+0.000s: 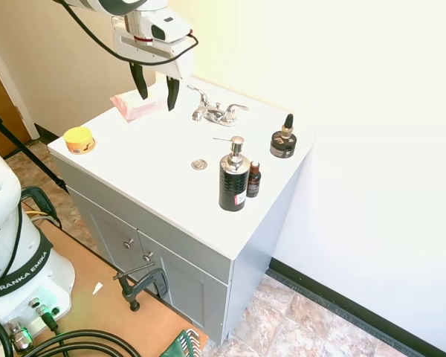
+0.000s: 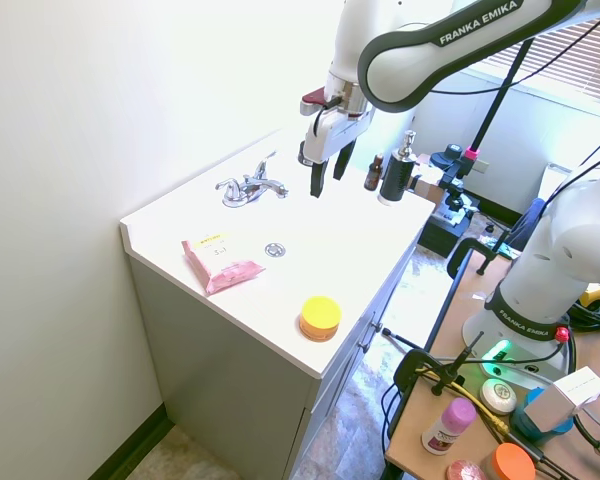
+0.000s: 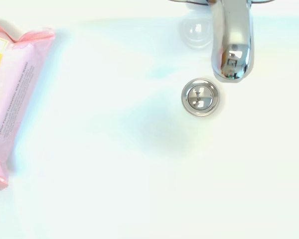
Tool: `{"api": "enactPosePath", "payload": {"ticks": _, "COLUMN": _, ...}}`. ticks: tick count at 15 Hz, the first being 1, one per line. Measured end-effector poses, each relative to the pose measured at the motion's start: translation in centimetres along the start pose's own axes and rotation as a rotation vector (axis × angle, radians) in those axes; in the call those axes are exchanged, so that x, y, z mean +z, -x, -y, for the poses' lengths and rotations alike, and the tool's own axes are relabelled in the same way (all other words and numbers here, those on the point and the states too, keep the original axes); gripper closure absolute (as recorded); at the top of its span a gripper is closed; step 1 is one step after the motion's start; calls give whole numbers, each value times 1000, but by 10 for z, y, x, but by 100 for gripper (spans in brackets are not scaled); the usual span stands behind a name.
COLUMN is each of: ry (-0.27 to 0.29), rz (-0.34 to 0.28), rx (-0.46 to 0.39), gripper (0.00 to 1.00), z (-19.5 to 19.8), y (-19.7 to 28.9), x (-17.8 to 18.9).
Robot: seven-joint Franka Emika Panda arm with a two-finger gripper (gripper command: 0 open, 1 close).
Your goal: Turn on the hot water
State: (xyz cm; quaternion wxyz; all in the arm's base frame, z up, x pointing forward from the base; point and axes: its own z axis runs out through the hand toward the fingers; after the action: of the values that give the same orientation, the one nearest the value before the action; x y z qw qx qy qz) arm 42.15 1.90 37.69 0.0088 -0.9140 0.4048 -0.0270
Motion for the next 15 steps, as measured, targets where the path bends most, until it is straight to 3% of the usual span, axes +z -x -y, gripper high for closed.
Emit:
{"api": "enactPosePath", "payload": {"ticks": 3, "ry": -4, "rz": -21, "rx": 7, "gripper": 0, "z": 9, "y": -1, "x": -4}}
{"api": "enactPosePath", "payload": {"ticks": 6, "ry": -4, "rz": -124, "rx": 74, "gripper": 0, "z": 60, "y": 0, "x": -13}}
{"api": "enactPosePath", "payload": {"ticks": 9, "ry": -46, "rz": -254, "rx": 146, "gripper": 0, "z": 116, "y": -14, "x": 1}}
{"api": "enactPosePath", "payload": {"ticks": 13, "ry": -57, "rz": -403, "rx": 188, "gripper": 0, "z": 154, "y": -37, "x": 30}}
{"api": "enactPosePath", "payload": {"ticks": 15, "ry": -61, "rz": -449, "rx": 200, "gripper": 0, "z": 165, "y": -47, "x": 39}}
